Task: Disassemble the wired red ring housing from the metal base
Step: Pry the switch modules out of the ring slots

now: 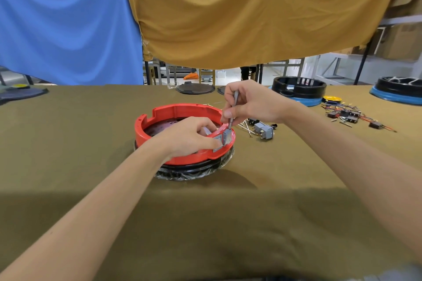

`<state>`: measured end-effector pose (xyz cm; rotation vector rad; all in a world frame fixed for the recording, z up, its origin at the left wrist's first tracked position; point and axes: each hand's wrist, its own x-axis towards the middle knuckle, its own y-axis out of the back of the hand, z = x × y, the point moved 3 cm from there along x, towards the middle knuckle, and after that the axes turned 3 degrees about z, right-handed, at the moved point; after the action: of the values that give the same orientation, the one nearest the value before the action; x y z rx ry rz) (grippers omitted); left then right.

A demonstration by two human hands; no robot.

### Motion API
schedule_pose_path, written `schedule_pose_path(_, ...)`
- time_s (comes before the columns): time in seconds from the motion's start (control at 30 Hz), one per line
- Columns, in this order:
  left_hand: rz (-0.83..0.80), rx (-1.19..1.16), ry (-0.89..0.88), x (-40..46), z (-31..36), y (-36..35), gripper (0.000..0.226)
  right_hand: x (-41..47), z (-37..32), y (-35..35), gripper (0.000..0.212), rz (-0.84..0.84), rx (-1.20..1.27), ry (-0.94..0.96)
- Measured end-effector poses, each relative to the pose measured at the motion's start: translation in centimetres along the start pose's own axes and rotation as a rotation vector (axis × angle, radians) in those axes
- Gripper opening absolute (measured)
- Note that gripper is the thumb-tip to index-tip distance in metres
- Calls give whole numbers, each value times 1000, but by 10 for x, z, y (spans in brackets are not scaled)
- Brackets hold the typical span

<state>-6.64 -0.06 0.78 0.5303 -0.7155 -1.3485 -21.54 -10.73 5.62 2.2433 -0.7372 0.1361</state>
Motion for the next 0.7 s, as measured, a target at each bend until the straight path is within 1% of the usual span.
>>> schedule_pose_path(0.1, -13, -6, 1, 0, 0, 0, 19, -2, 2, 4, 34, -41, 37, -19)
schedule_pose_path(0.2, -10, -9, 3, 0, -1, 0, 21, -2, 3, 5, 35, -77, 19, -26)
schedule_pose_path(0.3, -1, 10, -2, 1, -1, 1, 22, 3, 1, 3, 31, -85, -11, -22)
schedule_pose_path(0.4, 0, 2, 1, 1, -1, 0, 23, 7, 3, 1, 21, -50, -57, -33)
schedule_pose_path(0.47, 1, 4, 1, 0, -1, 0, 22, 7, 4, 0, 19, -38, -38, -36)
schedule_pose_path(0.53, 1, 8, 1, -1, 0, 1, 21, 6, 3, -2, 17, -65, -77, -24)
schedule_pose_path(0.6, 5, 17, 3, -1, 0, 1, 23, 6, 7, -7, 16, -93, -145, -53)
schedule_pose_path(0.7, -4, 21, 8, -1, 2, 1, 25, 6, 18, -13, 16, -57, -78, -76)
